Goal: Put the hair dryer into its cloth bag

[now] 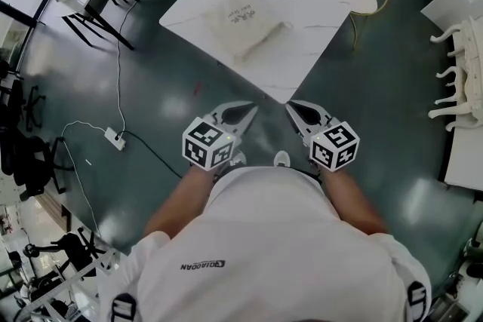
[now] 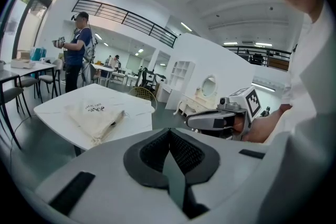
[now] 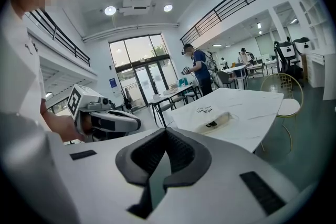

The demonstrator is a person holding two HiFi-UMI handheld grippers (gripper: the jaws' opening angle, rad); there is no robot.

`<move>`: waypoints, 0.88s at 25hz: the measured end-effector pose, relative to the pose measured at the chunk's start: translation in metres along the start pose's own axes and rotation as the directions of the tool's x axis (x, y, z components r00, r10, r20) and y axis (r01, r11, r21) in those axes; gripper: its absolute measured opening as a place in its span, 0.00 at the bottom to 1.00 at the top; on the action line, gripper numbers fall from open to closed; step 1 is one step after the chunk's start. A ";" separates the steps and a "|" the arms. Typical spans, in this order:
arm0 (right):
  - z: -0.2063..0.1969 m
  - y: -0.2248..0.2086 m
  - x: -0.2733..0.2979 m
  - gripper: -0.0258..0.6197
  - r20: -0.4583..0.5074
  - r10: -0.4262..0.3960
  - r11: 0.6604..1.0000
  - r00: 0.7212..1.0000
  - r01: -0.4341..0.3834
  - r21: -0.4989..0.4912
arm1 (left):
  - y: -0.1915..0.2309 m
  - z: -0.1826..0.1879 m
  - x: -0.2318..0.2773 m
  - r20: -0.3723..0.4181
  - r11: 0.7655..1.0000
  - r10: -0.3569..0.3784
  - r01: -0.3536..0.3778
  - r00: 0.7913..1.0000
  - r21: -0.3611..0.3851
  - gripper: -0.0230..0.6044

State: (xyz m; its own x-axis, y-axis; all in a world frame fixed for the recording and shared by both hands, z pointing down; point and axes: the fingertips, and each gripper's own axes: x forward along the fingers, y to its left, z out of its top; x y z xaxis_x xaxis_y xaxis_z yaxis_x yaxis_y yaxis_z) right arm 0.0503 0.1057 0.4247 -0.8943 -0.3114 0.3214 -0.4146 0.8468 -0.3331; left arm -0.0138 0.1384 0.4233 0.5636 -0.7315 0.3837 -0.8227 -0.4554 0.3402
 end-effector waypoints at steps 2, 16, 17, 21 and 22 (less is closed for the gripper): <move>0.001 0.000 -0.001 0.07 0.001 -0.003 1.000 1.000 0.003 -0.006 | -0.001 0.001 0.001 0.001 1.000 -0.003 0.003 1.000 0.003 0.08; -0.001 0.003 0.000 0.07 -0.008 0.002 1.000 1.000 -0.002 -0.012 | -0.001 -0.001 -0.001 -0.004 1.000 -0.006 0.006 1.000 0.006 0.08; -0.002 0.003 0.001 0.07 -0.009 0.002 1.000 1.000 -0.002 -0.011 | -0.001 -0.001 -0.001 -0.005 1.000 -0.005 0.005 1.000 0.006 0.08; -0.002 0.001 0.002 0.07 -0.010 0.001 1.000 1.000 -0.001 -0.009 | 0.002 -0.001 -0.001 -0.006 1.000 -0.004 0.004 1.000 0.005 0.08; -0.001 0.001 0.003 0.07 -0.010 0.001 1.000 1.000 -0.001 -0.009 | 0.003 0.000 -0.001 -0.005 1.000 -0.003 0.003 1.000 0.004 0.08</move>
State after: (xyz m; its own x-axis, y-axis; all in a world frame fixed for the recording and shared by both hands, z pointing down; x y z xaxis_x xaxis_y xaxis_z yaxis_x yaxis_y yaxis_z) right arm 0.0478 0.1063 0.4264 -0.8930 -0.3061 0.3301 -0.4120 0.8512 -0.3252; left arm -0.0163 0.1379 0.4243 0.5666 -0.7275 0.3870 -0.8212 -0.4598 0.3379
